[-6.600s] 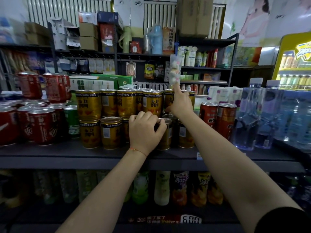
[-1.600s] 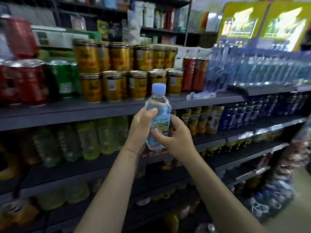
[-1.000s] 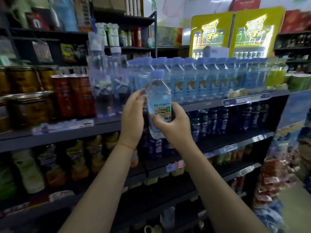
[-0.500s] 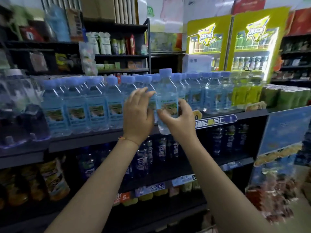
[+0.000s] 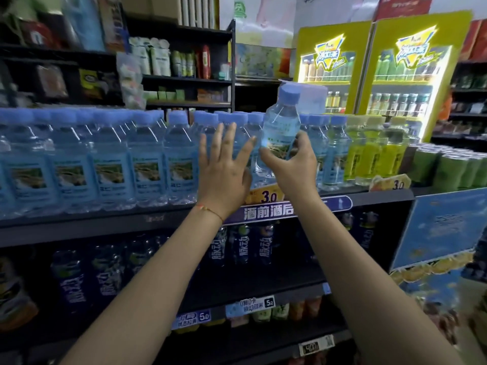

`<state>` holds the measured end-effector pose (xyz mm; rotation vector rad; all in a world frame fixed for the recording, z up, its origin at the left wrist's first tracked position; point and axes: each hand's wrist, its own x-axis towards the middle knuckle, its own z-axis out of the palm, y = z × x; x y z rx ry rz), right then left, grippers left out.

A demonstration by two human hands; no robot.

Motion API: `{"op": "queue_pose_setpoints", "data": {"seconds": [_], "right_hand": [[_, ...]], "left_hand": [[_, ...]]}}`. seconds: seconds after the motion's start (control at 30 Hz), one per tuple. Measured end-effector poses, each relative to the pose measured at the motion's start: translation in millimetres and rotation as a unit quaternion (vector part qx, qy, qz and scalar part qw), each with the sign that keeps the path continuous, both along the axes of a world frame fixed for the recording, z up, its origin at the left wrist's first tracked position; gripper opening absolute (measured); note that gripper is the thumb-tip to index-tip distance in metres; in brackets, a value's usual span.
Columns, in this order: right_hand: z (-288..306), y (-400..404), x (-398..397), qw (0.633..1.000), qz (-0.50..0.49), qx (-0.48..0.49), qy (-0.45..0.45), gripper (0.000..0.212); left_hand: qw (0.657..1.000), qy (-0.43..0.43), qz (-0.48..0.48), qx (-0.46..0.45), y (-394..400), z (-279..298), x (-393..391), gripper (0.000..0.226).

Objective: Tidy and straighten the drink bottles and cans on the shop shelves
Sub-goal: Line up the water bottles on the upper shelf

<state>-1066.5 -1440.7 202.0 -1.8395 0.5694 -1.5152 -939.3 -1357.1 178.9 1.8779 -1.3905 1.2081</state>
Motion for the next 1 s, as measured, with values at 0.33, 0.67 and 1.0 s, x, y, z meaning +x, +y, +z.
{"op": "queue_pose_setpoints", "data": {"seconds": [0.33,0.67,1.0], "right_hand": [[-11,-46,-1,0.991,0.088,-0.035,0.091,0.046],[-9,-46,-3,0.958,0.068,-0.06,0.271,0.072],[-31,-17,-19,0.971,0.059,-0.124,0.194,0.079]], "left_hand": [[0.987,0.049,0.153,0.014,-16,-15,-38,0.077],[0.976,0.127,0.171,0.049,-13,-19,-61,0.081],[0.977,0.174,0.113,0.055,14,-15,-71,0.066]]}}
